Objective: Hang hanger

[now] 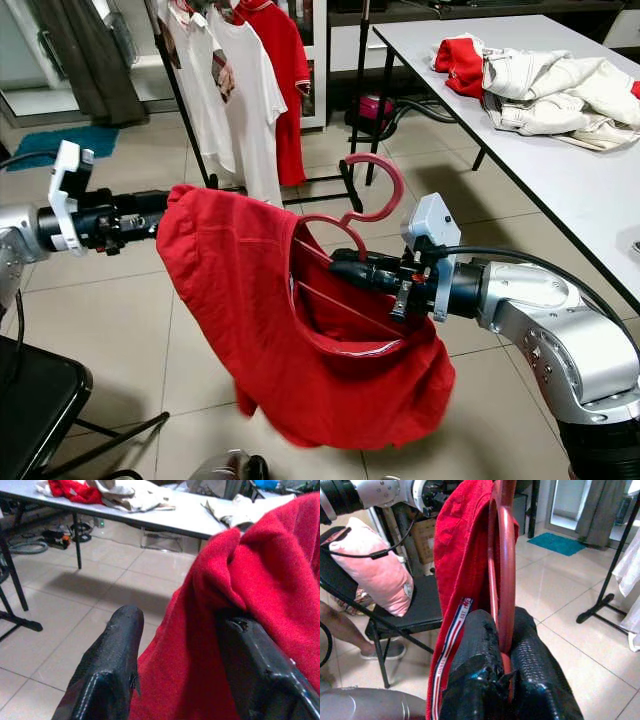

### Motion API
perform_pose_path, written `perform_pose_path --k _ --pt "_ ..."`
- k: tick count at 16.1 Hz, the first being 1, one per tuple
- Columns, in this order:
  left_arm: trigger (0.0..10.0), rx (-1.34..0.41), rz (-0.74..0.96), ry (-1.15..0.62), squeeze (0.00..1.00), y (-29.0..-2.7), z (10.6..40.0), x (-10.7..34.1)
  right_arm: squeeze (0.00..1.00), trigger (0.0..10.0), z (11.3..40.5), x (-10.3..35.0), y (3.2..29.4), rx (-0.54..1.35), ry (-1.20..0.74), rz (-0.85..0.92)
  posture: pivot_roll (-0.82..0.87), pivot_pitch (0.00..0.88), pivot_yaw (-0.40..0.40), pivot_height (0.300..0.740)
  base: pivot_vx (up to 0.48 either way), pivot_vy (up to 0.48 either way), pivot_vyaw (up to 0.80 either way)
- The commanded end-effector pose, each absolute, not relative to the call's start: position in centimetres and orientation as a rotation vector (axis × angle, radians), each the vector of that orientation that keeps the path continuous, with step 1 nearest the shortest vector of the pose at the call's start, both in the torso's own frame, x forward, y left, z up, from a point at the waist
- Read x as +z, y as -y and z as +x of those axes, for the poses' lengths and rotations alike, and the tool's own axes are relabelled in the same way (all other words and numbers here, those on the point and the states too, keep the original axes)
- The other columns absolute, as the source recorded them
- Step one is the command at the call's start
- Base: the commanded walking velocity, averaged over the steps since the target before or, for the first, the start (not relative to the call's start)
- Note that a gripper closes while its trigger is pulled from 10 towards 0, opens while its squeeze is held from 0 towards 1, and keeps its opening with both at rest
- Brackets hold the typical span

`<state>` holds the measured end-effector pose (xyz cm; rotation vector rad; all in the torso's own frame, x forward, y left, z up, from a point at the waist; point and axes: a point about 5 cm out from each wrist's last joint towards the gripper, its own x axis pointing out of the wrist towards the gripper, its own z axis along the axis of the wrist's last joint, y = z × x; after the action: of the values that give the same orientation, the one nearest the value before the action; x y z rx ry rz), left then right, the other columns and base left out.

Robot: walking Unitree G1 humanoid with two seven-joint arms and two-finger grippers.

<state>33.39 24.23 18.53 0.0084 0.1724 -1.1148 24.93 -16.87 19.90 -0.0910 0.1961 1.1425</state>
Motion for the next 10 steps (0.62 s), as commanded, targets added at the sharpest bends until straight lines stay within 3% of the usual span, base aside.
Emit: perform_pose_path --k 1,2,3,10 --pt "9.2 -1.125 0.029 -0.189 0.0 -23.97 33.41 18.36 0.0 10.0 24.54 20.95 16.57 1.178 -0.137 -0.107 0.04 0.023 0.069 0.74 0.0 0.0 0.0" --pt "1.0 -1.126 0.016 -0.195 0.0 -23.79 33.53 18.29 0.0 10.0 24.51 20.95 16.52 1.18 -0.136 -0.107 0.04 0.025 0.071 0.74 0.0 0.0 0.0" --pt "0.0 -1.126 -0.002 -0.2 0.0 -23.69 33.61 18.24 0.0 10.0 24.48 20.94 16.47 1.181 -0.137 -0.106 0.04 0.025 0.071 0.74 0.0 0.0 0.0" --pt "0.0 -1.113 -0.008 -0.192 0.0 -23.63 33.81 18.32 0.0 10.0 24.32 20.77 16.58 1.173 -0.144 -0.104 0.04 0.03 0.077 0.74 0.0 0.0 0.0"
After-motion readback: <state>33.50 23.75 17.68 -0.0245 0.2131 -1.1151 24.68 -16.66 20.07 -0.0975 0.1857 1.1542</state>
